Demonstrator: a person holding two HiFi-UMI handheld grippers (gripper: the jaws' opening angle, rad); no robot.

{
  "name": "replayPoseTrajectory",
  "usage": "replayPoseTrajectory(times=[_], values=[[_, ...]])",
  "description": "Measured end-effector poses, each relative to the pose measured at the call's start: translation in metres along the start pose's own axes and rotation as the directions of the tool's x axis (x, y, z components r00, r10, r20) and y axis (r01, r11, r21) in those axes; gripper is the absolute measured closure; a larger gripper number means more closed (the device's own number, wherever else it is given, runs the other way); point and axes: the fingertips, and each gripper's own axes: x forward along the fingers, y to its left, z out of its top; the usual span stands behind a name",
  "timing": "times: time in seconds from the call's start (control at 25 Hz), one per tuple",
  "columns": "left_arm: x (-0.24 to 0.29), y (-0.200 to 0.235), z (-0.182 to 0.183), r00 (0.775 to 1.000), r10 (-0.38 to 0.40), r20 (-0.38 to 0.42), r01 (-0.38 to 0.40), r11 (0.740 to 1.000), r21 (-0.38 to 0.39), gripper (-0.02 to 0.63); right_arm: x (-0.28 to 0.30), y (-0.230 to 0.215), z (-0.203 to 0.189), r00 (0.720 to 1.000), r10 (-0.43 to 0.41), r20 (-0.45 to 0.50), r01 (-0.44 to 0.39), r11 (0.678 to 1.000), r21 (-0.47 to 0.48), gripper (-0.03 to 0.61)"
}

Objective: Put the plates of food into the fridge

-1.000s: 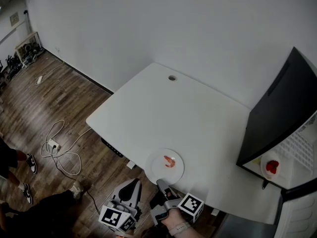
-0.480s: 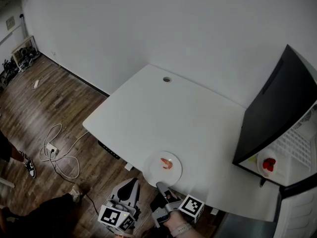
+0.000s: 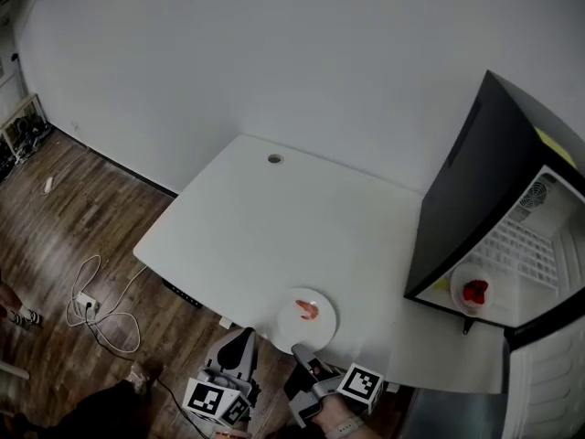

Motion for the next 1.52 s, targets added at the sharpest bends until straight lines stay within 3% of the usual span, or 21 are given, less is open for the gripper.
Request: replayPoseTrajectory(times=[0.36,0.8,1.2,1.52], values=[[0.051,-0.061,0.003,0.987,-0.157,-0.024,0.158,0.988,0.005,0.607,-0.054,0.024,0.052,0.989,0.031,0.141,-0.034,0.999,0.017,0.561],[0.111,-0.147,0.002,0.948,-0.317,-0.033,0.317,0.949,-0.009,0.607,-0.136,0.050,0.117,0.944,0.065,0.324,-0.077,0.997,0.026,0.561],[0.159,-0.201,0.001,0.908,-0.416,-0.044,0.415,0.909,-0.027,0.607,-0.179,0.064,0.151,0.912,0.069,0.405,-0.092,0.995,0.036,0.561],[0.194,-0.223,0.016,0.894,-0.446,-0.035,0.446,0.895,0.006,0.607,-0.203,0.078,0.168,0.901,0.068,0.429,-0.092,0.995,0.035,0.561]])
